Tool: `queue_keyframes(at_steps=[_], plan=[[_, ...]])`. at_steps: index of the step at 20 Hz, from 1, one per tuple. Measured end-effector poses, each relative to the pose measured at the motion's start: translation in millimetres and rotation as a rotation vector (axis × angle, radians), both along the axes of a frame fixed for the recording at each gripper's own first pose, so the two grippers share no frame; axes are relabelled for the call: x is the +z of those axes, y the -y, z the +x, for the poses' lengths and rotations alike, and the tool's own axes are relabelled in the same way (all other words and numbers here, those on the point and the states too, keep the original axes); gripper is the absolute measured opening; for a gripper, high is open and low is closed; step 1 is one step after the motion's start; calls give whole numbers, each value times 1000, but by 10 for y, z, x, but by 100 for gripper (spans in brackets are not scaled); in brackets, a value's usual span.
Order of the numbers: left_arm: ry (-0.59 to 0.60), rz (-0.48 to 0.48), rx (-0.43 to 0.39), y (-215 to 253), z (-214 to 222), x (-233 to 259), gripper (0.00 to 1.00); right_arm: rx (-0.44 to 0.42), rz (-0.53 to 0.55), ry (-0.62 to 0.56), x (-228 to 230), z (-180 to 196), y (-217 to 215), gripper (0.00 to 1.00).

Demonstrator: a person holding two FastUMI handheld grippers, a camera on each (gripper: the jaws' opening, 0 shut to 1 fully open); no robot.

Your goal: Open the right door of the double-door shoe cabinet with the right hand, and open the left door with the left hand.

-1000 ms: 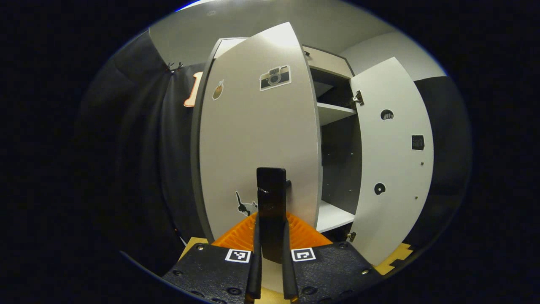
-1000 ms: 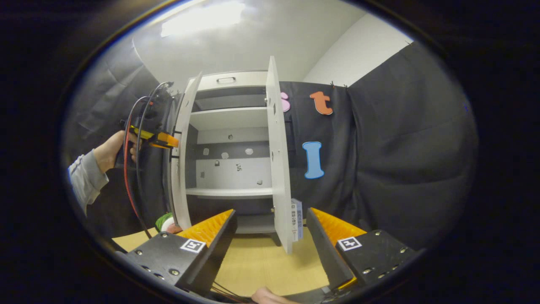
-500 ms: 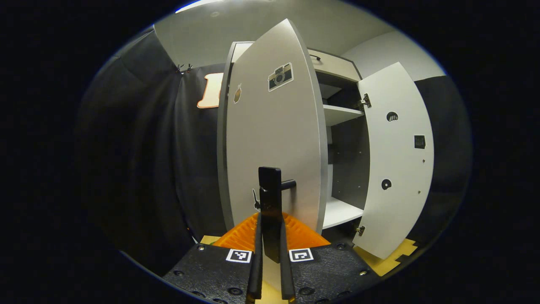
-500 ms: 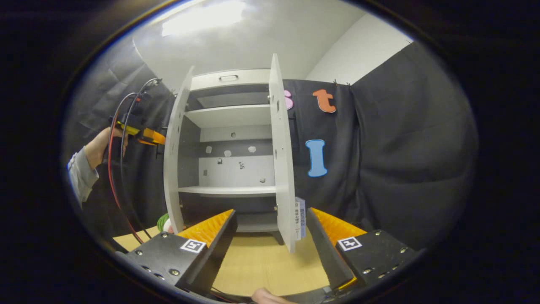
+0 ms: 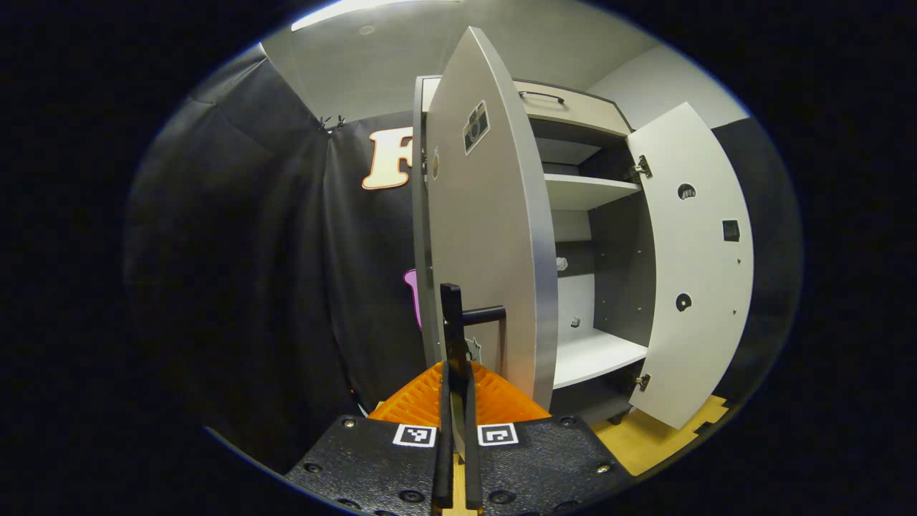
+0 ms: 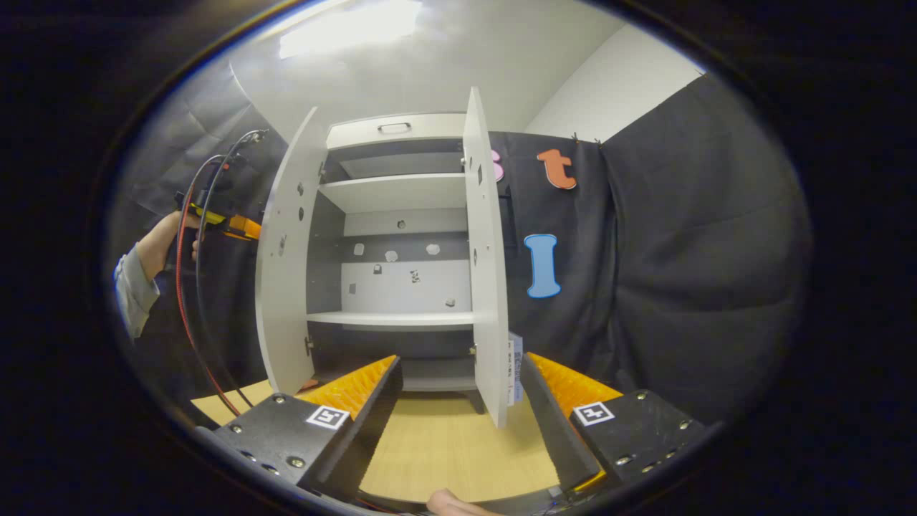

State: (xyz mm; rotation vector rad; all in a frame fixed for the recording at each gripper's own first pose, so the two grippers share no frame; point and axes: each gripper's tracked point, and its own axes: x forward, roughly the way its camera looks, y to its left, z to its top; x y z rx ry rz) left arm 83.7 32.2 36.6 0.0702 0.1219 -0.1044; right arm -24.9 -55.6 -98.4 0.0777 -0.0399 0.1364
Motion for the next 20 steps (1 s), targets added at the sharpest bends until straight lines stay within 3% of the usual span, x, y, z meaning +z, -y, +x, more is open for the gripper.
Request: queue_keyframes(at_steps=[4, 7, 9, 13, 14, 16, 17, 19, 20], plan=[[4, 10, 39, -259, 17, -7, 2, 25, -5, -17, -45, 13, -99, 98], [4, 4, 70, -478, 27, 4, 0, 103, 55, -31, -32, -2, -307, 98], [-6, -35, 36, -479, -2, 9, 0, 133, 65, -44, -61, -24, -382, 98], [-20, -13, 34, -528, -95, -29, 1, 99, 59, -38, -45, -2, -292, 98], [-38, -25, 45, -516, -183, -58, 2, 84, 74, -31, -20, 25, -264, 95], [-42, -80, 33, -392, -441, -12, 9, 49, 108, -39, -29, 108, -189, 100], [-24, -92, 7, -307, -558, 48, 4, 44, 111, -42, -43, 149, -185, 98], [4, -97, -8, -201, -790, 63, 29, 38, 113, -48, -64, 195, -163, 98], [4, -86, 11, -188, -874, 38, 49, 34, 116, -49, -47, 200, -147, 98]])
